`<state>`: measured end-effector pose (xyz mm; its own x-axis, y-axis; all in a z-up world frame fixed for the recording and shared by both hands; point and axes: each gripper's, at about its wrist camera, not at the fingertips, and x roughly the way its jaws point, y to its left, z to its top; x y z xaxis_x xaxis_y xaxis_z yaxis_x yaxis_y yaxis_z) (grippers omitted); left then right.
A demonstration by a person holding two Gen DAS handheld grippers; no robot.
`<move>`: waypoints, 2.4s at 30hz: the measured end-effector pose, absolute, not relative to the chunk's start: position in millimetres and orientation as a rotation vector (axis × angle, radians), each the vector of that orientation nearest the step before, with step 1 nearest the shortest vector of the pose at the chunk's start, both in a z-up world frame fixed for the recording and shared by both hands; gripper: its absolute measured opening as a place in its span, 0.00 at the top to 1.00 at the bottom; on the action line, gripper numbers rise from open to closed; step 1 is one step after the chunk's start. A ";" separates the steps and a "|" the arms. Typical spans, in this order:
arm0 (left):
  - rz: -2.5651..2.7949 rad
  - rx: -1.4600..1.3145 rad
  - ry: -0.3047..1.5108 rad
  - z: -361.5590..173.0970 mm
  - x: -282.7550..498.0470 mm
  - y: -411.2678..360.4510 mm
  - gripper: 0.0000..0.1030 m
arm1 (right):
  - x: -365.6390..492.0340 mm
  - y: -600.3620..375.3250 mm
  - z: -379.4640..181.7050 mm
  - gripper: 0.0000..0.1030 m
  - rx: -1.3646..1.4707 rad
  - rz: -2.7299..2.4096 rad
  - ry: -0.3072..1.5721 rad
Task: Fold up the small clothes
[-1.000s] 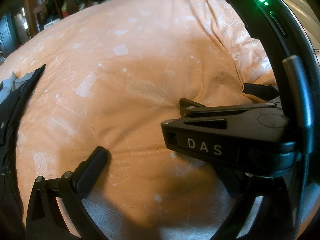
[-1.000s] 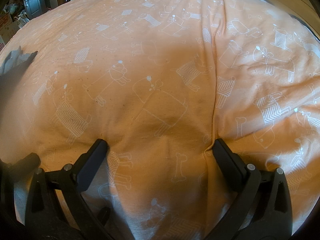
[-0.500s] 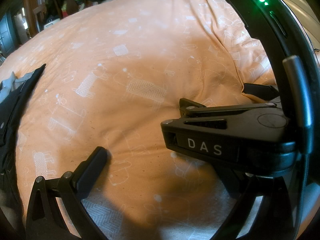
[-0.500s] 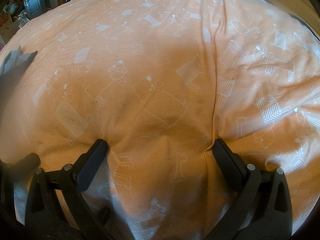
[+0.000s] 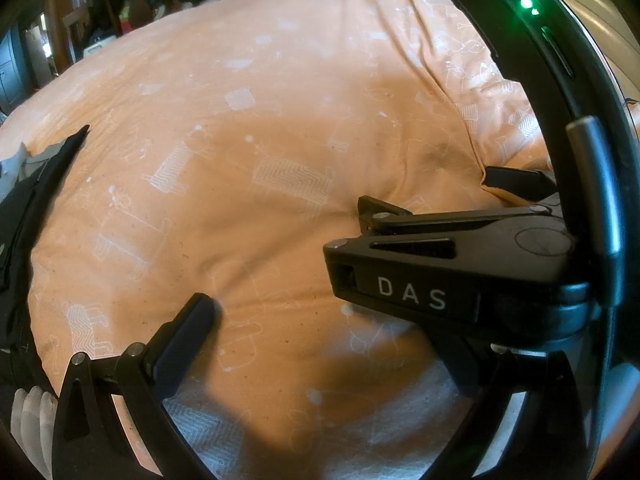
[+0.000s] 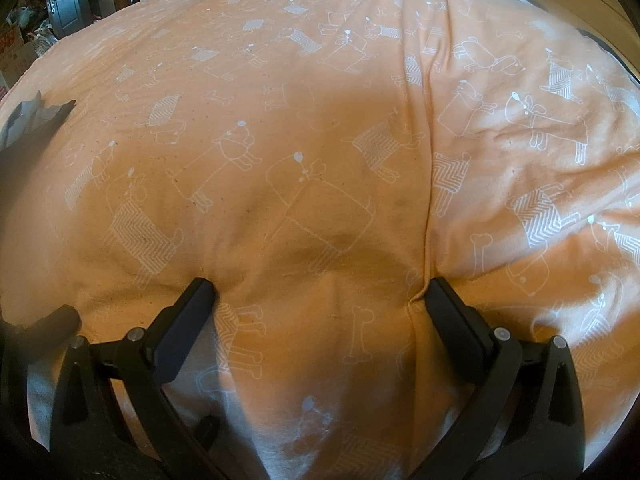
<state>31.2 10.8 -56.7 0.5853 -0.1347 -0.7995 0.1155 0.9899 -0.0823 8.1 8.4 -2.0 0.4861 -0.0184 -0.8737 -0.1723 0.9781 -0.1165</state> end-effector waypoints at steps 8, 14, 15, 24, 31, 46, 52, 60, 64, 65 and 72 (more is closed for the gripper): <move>-0.142 -0.014 0.938 -56.7 31.5 10.9 0.00 | 7.8 8.4 -2.0 0.00 -0.196 0.095 1.052; -0.128 0.020 0.945 -59.7 36.9 15.4 0.00 | 8.4 8.2 -3.4 0.00 -0.188 0.101 1.055; -0.129 0.016 0.938 -60.1 38.1 15.4 0.00 | 8.3 9.1 -2.4 0.00 -0.192 0.099 1.057; -0.132 0.009 0.941 -59.8 37.4 14.9 0.00 | 7.6 9.3 -2.4 0.00 -0.192 0.099 1.058; -0.131 0.010 0.941 -59.8 37.3 14.8 0.00 | 7.7 9.7 -2.4 0.00 -0.192 0.099 1.059; -0.132 0.008 0.943 -60.2 37.4 14.7 0.00 | 7.7 9.4 -2.2 0.00 -0.191 0.099 1.058; -0.133 0.006 0.942 -59.8 36.8 14.6 0.00 | 7.6 9.5 -2.1 0.00 -0.191 0.100 1.057; -0.137 -0.024 0.943 -58.6 36.5 11.4 0.00 | 6.3 12.5 -2.5 0.00 -0.189 0.101 1.051; -0.139 -0.029 0.944 -58.2 35.5 9.9 0.00 | 4.2 11.5 -2.3 0.00 -0.189 0.100 1.047; -0.139 -0.029 0.944 -58.4 36.2 9.7 0.00 | 4.4 11.4 -2.4 0.00 -0.189 0.100 1.048; -0.139 -0.026 0.942 -58.6 36.1 9.9 0.00 | 4.3 11.7 -2.4 0.00 -0.189 0.100 1.047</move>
<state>36.1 9.9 -58.6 0.5802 -0.1300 -0.8040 0.1071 0.9908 -0.0828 4.3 11.7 -2.4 0.4974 -0.0083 -0.8675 -0.1717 0.9792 -0.1079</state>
